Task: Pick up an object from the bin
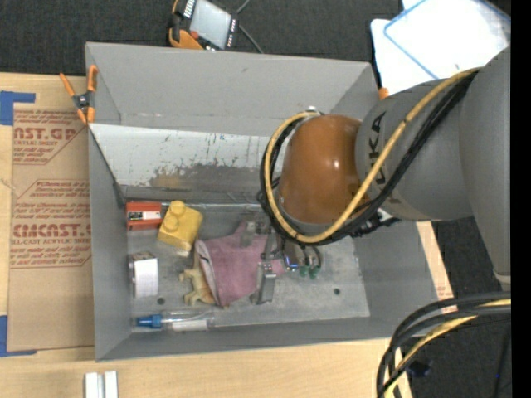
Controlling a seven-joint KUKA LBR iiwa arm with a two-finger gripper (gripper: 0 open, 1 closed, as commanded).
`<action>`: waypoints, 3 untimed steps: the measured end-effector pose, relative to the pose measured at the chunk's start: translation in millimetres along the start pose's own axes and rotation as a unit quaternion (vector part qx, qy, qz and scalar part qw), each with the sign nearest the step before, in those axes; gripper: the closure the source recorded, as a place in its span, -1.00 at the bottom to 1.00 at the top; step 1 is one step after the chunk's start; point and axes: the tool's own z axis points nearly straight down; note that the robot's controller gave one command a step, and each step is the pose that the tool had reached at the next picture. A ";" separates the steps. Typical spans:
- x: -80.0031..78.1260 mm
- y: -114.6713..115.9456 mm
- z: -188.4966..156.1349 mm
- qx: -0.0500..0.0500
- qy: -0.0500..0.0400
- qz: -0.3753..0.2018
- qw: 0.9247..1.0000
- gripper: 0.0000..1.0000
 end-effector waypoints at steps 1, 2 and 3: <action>-24.8 16.2 74.3 0.000 0.000 -0.074 0.997 -1.00; -23.1 20.9 73.4 0.000 -0.002 -0.061 0.998 -1.00; -25.1 17.8 73.0 0.000 -0.001 -0.072 0.997 -1.00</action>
Offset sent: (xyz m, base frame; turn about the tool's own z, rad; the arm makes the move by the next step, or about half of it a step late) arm 0.0225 0.0211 -0.0734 -0.1228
